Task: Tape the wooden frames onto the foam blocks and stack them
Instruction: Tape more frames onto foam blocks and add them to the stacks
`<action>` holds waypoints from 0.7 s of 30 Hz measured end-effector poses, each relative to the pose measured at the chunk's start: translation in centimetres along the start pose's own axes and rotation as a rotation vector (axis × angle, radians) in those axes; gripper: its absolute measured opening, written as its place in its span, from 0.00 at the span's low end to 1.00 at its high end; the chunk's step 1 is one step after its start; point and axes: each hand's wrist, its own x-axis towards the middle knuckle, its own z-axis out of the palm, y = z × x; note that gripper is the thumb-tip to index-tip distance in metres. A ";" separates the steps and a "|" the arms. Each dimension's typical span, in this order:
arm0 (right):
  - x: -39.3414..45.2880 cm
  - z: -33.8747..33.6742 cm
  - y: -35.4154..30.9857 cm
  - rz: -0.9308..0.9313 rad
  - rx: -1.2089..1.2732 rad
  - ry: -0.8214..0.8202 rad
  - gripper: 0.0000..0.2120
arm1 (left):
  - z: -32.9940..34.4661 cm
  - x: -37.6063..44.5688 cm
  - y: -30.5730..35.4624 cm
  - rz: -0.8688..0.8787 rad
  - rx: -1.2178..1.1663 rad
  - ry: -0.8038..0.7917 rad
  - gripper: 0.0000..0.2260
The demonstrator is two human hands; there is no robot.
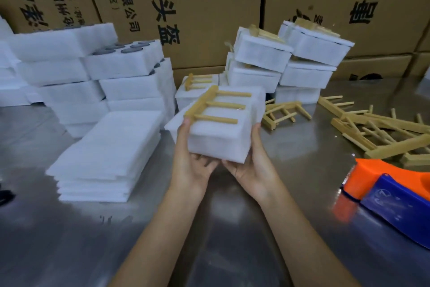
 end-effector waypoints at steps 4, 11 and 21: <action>1.0 -1.0 -0.2 0.057 -0.070 -0.036 0.26 | 1.7 3.1 1.8 0.020 -0.054 0.131 0.19; 3.0 -2.4 -0.4 0.129 -0.006 -0.082 0.28 | 6.6 12.2 6.8 0.169 -0.268 0.063 0.14; 3.6 -4.6 -2.0 0.096 0.186 0.035 0.23 | 6.4 25.6 6.0 0.010 0.088 0.149 0.26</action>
